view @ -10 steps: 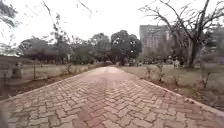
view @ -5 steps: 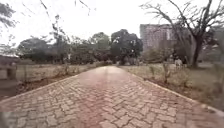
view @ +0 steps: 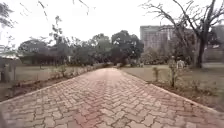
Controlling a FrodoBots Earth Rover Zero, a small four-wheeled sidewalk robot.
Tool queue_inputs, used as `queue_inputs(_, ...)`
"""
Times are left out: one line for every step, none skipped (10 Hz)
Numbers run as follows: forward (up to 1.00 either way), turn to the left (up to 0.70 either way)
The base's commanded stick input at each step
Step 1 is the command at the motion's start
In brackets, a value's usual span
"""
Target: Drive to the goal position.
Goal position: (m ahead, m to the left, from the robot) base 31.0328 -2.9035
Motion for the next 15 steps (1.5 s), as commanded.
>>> queue_inputs(0.7, 0.02)
queue_inputs(0.7, 0.02)
queue_inputs(0.7, 0.02)
queue_inputs(0.7, 0.02)
queue_inputs(0.7, 0.02)
queue_inputs(0.7, 0.02)
queue_inputs(0.7, 0.02)
queue_inputs(0.7, 0.03)
queue_inputs(0.7, 0.02)
queue_inputs(0.7, 0.02)
queue_inputs(0.7, 0.02)
queue_inputs(0.7, 0.0)
queue_inputs(0.7, 0.0)
queue_inputs(0.7, 0.0)
queue_inputs(0.7, 0.0)
